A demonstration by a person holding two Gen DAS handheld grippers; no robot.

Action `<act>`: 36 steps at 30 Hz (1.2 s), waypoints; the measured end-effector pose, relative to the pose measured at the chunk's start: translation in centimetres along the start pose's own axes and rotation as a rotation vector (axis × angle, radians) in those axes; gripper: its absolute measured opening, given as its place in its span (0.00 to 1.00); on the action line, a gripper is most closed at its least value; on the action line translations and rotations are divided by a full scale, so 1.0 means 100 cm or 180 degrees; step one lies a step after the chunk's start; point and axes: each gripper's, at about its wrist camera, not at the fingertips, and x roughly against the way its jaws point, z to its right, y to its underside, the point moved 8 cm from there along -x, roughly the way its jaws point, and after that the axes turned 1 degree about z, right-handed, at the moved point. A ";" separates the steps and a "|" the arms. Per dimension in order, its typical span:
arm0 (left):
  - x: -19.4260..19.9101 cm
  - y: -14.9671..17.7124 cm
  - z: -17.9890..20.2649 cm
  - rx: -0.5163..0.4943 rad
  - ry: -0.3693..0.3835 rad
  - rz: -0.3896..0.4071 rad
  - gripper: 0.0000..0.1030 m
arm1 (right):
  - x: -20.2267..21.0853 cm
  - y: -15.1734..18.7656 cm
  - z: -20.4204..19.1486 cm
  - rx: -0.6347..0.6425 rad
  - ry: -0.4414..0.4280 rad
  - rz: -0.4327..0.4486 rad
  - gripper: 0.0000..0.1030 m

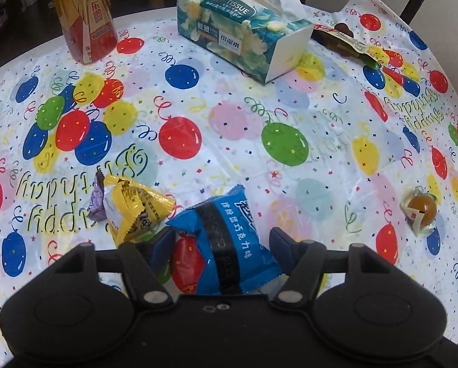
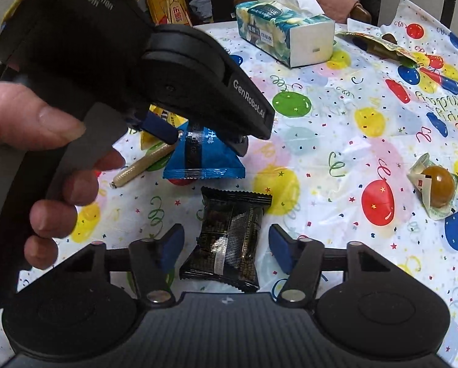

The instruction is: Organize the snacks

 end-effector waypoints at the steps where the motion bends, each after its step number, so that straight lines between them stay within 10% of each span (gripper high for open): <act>1: 0.000 0.000 0.001 0.0011 0.0028 -0.0015 0.57 | -0.001 0.000 0.000 0.0005 0.0001 -0.0008 0.54; 9: 0.003 0.001 0.000 0.0014 0.0069 -0.0032 0.37 | 0.000 0.000 0.002 -0.0107 -0.0039 -0.0022 0.33; 36: 0.099 0.040 -0.034 -0.0025 0.0435 0.0270 0.34 | 0.068 -0.009 -0.009 -0.0303 -0.0021 0.0180 0.29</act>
